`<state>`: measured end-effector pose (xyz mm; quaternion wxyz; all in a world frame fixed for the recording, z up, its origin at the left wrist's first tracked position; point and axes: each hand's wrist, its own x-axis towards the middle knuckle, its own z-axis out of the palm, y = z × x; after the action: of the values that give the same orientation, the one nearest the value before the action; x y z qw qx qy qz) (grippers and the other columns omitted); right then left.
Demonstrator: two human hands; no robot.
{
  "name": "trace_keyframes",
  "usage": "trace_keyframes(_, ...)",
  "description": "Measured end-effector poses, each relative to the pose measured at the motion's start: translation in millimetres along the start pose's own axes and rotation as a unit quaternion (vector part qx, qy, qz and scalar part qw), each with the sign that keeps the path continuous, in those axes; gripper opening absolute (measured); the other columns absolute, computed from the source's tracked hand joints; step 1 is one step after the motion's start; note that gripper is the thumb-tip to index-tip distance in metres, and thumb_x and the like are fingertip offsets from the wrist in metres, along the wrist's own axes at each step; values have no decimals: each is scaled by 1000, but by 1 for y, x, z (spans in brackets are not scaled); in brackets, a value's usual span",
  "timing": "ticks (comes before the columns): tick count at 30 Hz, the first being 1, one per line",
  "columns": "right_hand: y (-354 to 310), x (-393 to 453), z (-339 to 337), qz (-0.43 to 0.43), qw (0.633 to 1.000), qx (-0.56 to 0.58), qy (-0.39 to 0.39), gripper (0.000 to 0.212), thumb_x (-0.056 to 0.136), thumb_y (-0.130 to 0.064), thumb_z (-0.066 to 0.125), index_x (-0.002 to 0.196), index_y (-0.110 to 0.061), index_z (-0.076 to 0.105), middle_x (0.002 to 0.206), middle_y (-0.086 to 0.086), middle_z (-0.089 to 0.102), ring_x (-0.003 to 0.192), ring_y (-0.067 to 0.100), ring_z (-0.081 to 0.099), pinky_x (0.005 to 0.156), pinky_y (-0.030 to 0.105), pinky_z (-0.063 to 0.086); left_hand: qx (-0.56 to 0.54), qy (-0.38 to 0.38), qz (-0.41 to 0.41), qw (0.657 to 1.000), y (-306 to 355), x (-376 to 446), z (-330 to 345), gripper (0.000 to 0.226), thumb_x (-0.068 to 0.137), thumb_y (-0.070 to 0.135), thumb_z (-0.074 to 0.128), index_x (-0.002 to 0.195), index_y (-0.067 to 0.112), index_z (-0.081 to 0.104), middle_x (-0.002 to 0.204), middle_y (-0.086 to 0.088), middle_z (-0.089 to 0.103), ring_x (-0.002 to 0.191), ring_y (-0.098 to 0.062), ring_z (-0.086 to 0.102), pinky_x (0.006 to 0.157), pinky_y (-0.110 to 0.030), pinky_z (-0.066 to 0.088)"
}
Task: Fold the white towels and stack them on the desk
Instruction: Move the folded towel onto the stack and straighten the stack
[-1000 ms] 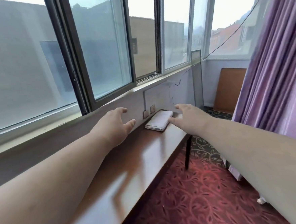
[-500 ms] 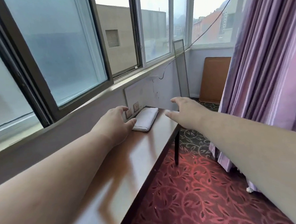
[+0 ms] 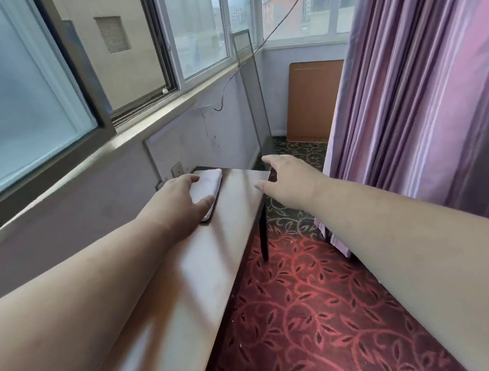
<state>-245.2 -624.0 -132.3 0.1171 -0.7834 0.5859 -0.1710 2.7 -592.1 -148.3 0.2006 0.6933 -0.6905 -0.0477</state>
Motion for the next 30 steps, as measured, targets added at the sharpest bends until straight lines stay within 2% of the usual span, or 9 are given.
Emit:
trace_keyframes(6,75,79,27,-13,1000,-7,-18,73,94,-50,58,153,-16,34,155,9,39,144,26,31,117,34,24,-15,6,-45,999,8,77,65,71,84,58,57,146,28,37,148,-1,45,133,-20,45,105,-38,38)
trace_keyframes(11,151,158,45,-41,997,-26,-65,74,93,-50,59,153,-17,33,156,9,39,144,27,31,117,35,23,-51,24,-178,982,10,124,138,79,87,50,60,152,22,27,153,-3,38,137,-24,41,109,-42,38)
trace_keyframes(16,204,244,57,-74,988,-55,-120,75,93,-50,59,154,-15,32,156,8,38,145,27,30,120,37,24,-44,27,-255,965,22,175,179,79,86,49,61,152,20,28,154,-4,37,140,-24,37,112,-44,35)
trace_keyframes(21,189,316,98,-142,975,-46,-165,77,91,-50,61,154,-15,33,156,7,38,145,26,31,119,40,25,-29,37,-319,947,-1,196,196,76,84,50,60,150,25,32,151,-2,41,134,-25,43,109,-44,39)
trace_keyframes(26,165,378,153,-219,954,-86,-184,76,93,-54,56,155,-17,30,158,7,35,146,25,27,120,40,23,-2,12,-364,931,-56,224,212,75,86,51,59,149,22,31,151,-3,40,136,-25,40,110,-45,37)
trace_keyframes(30,152,425,194,-238,945,-107,-197,77,94,-53,55,155,-14,29,156,11,35,146,27,25,120,37,19,19,-23,-378,925,-101,259,225,76,87,50,58,151,21,28,151,-5,39,137,-26,39,110,-45,37)
